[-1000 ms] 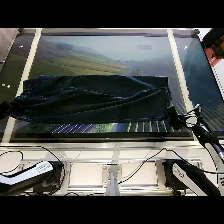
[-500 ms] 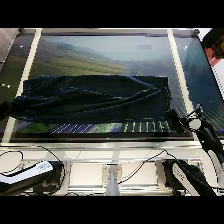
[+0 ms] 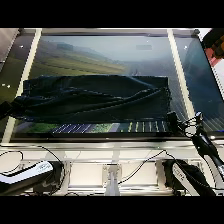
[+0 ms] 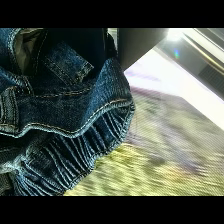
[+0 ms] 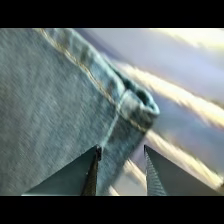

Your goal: Fold the clothes and pants, and hang the long-sleeved shirts on hangers.

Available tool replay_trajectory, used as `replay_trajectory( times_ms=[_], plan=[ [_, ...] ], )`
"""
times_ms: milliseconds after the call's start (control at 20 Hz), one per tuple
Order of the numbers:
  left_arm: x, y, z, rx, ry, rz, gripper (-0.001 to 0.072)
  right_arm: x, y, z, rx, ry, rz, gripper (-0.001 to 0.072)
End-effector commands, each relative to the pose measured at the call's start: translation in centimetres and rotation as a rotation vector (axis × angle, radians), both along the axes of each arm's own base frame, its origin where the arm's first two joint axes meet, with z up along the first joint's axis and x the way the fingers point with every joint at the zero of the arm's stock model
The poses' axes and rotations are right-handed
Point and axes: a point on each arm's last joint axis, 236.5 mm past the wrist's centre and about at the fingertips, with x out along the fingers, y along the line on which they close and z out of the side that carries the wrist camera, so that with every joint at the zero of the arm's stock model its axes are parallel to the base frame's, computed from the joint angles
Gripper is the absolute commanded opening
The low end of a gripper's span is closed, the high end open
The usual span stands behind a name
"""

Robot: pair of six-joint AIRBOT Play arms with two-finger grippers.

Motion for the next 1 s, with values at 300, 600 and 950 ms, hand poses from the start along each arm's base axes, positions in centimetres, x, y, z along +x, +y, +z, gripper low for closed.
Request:
replay_trajectory(
  times_ms=[300,600,950],
  plan=[
    [-0.1,-0.1,-0.1,-0.003,0.003,0.000,0.0047,0.3,0.0,-1.8,0.032,0.025,-0.037,0.0187],
    [-1.6,-1.4,0.0,-0.040,0.069,-0.047,0.0047,1.1,2.1,2.6,-0.043,0.020,0.267,0.0028],
    [-2.3,-0.9,7.0,0.117,-0.032,-0.071,0.0047,2.7,2.5,13.3,-0.138,-0.144,0.370,0.0028]
  ],
)
